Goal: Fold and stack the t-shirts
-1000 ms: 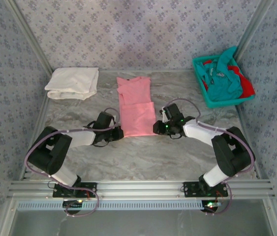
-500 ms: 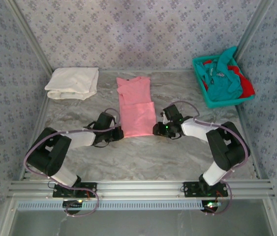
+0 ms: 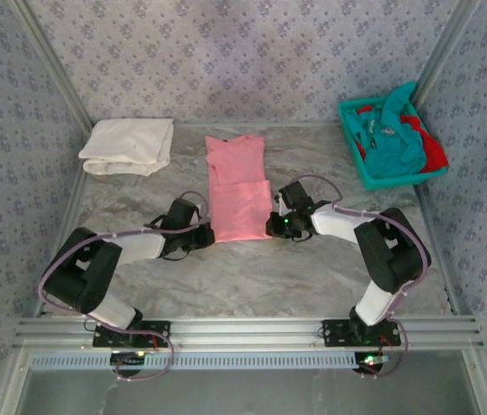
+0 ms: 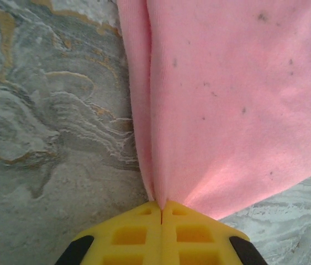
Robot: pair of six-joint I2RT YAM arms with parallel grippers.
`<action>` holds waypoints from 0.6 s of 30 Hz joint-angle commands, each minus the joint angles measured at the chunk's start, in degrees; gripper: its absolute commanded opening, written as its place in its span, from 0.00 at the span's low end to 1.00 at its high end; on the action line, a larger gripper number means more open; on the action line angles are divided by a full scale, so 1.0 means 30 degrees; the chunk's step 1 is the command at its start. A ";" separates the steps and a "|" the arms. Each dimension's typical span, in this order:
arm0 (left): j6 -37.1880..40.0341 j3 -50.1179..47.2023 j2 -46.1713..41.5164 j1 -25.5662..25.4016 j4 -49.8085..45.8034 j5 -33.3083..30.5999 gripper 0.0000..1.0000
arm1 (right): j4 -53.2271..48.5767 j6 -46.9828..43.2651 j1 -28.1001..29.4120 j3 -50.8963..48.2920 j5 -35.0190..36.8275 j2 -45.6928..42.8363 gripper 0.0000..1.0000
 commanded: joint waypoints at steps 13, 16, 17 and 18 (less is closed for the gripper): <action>-0.0197 -0.4130 -0.5385 -0.0923 -0.2811 -0.0063 0.00 | 0.0420 0.1113 0.1622 -0.4277 -0.1228 -0.3537 0.00; -0.0957 -0.4818 -0.8955 -0.2305 -0.4956 -0.0419 0.00 | 0.0830 0.2848 0.2541 -0.5653 -0.2033 -0.5390 0.00; -0.1348 -0.5012 -1.0348 -0.2558 -0.5980 -0.0398 0.00 | 0.0719 0.3296 0.2979 -0.5899 -0.2170 -0.5976 0.00; -0.1806 -0.5203 -1.1807 -0.2779 -0.7052 -0.0448 0.00 | 0.0415 0.3657 0.3504 -0.6054 -0.2051 -0.6582 0.00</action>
